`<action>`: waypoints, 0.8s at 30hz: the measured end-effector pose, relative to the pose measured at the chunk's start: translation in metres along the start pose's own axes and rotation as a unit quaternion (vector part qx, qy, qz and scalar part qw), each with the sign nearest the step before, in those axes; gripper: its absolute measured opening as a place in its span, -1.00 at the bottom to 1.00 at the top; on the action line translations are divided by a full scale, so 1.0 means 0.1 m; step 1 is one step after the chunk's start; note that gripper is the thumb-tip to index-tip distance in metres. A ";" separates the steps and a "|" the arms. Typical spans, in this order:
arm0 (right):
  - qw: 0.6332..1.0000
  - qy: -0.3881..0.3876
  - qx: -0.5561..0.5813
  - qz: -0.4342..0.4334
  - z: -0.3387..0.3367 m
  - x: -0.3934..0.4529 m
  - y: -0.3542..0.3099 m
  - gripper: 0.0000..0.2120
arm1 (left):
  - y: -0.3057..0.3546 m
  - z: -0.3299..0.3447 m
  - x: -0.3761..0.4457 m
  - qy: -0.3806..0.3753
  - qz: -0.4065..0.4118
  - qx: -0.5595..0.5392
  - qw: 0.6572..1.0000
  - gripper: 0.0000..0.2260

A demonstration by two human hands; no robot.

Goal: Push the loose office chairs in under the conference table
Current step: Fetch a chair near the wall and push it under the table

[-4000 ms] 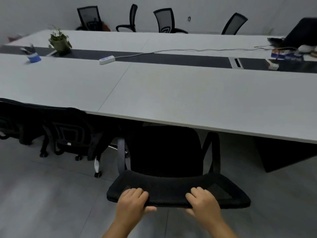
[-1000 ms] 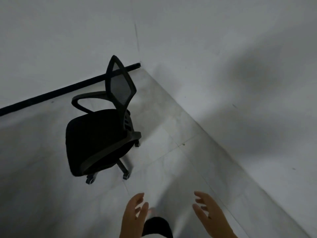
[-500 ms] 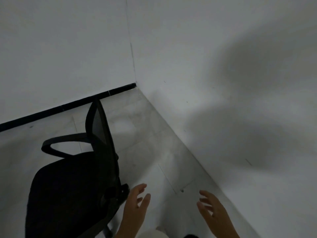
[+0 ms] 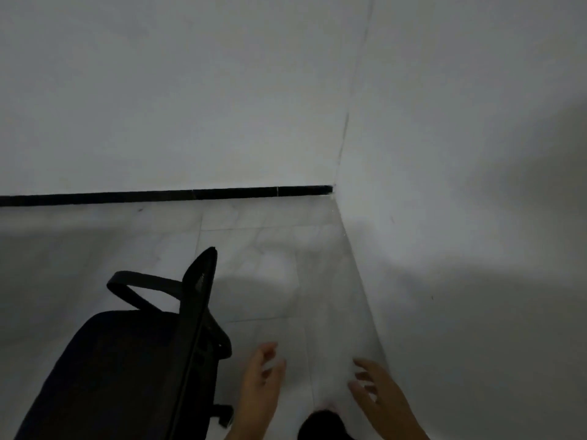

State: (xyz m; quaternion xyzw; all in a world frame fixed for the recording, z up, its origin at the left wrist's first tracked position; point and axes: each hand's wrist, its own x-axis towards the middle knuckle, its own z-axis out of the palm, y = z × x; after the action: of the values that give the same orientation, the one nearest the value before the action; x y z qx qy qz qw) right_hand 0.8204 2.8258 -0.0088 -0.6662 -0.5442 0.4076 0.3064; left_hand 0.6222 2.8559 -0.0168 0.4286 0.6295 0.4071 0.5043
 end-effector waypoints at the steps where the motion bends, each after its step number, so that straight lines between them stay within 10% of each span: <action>1: 0.999 -0.029 -0.016 -0.033 -0.09 0.28 -0.13 -0.44 | 0.13 0.06 0.15 0.022 0.011 -0.010 1.000 -0.80; 15: 0.970 -0.203 -0.046 -0.126 -0.01 2.68 -0.40 -0.54 | 0.32 0.05 1.28 0.250 -0.091 -0.111 0.957 -0.78; 24: 0.901 -0.329 -0.026 -0.283 0.47 3.53 -1.24 -0.50 | 0.88 -0.06 1.82 0.355 -0.015 -0.082 0.931 -0.78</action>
State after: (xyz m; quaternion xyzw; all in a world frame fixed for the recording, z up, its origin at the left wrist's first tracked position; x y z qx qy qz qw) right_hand 0.7470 3.1958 0.0003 -0.3200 -0.7899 0.4855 0.1945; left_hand 0.6047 3.0550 0.0154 0.2035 0.7381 0.5754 0.2876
